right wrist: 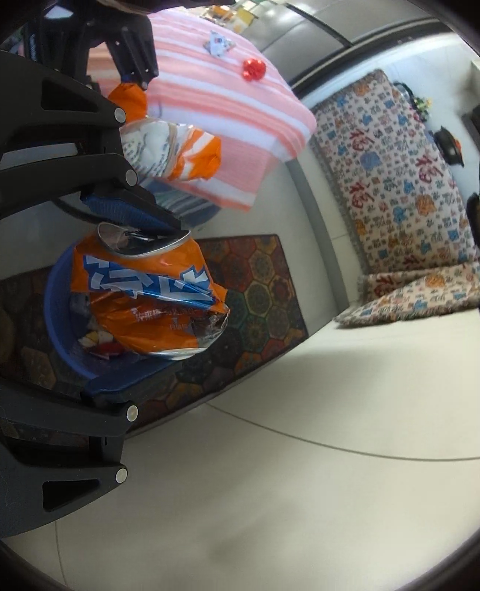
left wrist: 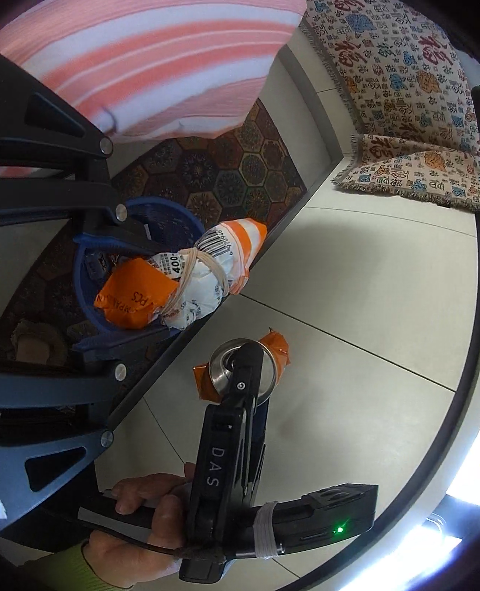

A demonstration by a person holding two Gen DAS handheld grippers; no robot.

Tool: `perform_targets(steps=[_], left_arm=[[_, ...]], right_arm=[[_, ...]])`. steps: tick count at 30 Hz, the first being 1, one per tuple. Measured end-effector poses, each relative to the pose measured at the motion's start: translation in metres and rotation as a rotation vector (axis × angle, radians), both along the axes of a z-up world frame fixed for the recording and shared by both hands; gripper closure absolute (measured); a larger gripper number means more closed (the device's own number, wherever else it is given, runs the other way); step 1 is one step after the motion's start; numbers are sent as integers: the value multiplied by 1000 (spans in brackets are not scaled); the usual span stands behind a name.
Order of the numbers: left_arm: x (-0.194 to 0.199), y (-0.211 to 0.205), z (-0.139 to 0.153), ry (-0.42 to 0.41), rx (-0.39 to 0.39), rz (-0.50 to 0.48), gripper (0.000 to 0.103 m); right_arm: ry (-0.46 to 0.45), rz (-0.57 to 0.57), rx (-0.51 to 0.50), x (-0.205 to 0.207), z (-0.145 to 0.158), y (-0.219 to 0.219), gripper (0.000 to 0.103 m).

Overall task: Collect trash
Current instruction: 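Carry the wrapped packet and crushed orange can over the blue wastebasket and open both tools, then move both tools back over the table toward the remaining trash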

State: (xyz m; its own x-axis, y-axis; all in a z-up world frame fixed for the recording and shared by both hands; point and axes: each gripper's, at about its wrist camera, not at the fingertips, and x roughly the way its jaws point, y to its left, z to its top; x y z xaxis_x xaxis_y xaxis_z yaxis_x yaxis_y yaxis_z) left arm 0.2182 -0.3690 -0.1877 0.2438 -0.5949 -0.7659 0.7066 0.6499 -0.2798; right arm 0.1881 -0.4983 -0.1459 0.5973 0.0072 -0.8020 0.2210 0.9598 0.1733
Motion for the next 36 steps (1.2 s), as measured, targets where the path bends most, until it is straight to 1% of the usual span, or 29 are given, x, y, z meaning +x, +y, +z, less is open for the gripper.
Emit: perform_targets(steps=[4, 6, 7, 8, 11, 13, 16, 21, 23, 25, 28, 29, 31, 33, 36], left_arm=[[7, -25, -21, 4, 30, -19, 66], [13, -35, -32, 10, 31, -26, 57], [13, -37, -36, 11, 37, -24, 44], [13, -40, -39, 4, 43, -15, 39], [15, -44, -46, -7, 68, 12, 39], [12, -36, -41, -9, 52, 33, 39], [5, -17, -24, -26, 26, 60, 39], [-24, 41, 10, -84, -1, 116, 38], [-35, 68, 18, -110, 23, 153, 38], [-44, 98, 21, -123, 43, 197, 38], [-55, 149, 17, -135, 90, 293, 38], [-58, 167, 15, -140, 108, 329, 38], [-64, 202, 11, -152, 137, 398, 38], [-64, 237, 6, -159, 166, 472, 37], [-59, 286, -1, -145, 191, 574, 38]], right_arm=[[-1, -36, 46, 2, -13, -17, 29], [-10, -60, 75, -1, -16, -22, 26], [-14, -68, 82, -2, -17, -22, 26], [-19, -72, 87, -3, -16, -24, 26], [-49, -87, 82, -10, -10, -28, 26], [-75, -99, 71, -17, -6, -29, 24], [-110, -116, 62, -22, 2, -29, 21], [-163, -111, -5, -24, 20, -8, 18], [-178, -80, -51, -24, 26, 11, 18], [-189, -36, -92, -23, 33, 34, 15], [-192, 59, -152, -19, 37, 82, 9], [-195, 95, -166, -18, 39, 100, 9], [-203, 186, -176, -18, 40, 142, 9], [-202, 276, -165, -18, 36, 186, 9], [-174, 408, -142, -13, 24, 250, 9]])
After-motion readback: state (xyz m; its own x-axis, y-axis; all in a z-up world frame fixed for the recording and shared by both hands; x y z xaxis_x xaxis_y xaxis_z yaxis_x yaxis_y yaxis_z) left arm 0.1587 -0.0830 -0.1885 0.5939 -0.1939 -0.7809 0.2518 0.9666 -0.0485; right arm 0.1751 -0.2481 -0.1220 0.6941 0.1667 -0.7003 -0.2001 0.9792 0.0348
